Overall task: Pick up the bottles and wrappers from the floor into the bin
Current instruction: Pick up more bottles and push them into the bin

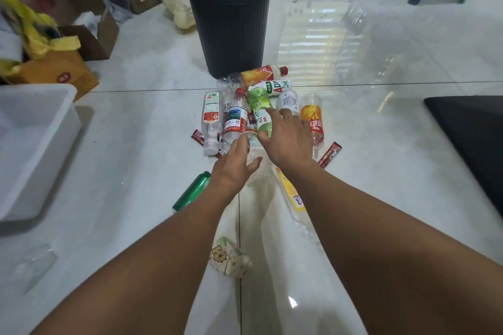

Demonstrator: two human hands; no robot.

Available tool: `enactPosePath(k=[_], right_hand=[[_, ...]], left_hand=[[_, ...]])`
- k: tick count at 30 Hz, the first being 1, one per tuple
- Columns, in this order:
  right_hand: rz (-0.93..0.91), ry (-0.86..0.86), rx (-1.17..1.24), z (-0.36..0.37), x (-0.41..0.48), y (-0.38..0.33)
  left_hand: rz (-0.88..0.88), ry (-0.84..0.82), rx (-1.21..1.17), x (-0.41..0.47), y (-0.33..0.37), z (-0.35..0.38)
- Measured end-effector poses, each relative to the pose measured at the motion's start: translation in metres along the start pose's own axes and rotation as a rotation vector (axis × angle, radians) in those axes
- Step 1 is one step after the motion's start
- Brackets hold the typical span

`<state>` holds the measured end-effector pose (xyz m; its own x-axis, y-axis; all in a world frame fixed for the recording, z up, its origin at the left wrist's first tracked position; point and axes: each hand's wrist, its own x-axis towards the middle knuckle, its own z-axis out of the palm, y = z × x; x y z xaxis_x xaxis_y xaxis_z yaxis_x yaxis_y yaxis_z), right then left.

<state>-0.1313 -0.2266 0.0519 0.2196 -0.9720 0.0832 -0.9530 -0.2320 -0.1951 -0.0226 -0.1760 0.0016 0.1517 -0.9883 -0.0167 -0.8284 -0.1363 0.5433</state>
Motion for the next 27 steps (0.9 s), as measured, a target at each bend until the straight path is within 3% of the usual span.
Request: enactPosePath(k=[13,27], right_hand=[[-0.048,-0.081,-0.031,-0.007,-0.049,-0.007],[-0.107,-0.287,0.007,0.046,-0.124,-0.023]], left_hand=[[0.002,0.155,0.069,0.005,-0.007,-0.056],[0.094,0.053,0.274,0.000,-0.029,-0.085]])
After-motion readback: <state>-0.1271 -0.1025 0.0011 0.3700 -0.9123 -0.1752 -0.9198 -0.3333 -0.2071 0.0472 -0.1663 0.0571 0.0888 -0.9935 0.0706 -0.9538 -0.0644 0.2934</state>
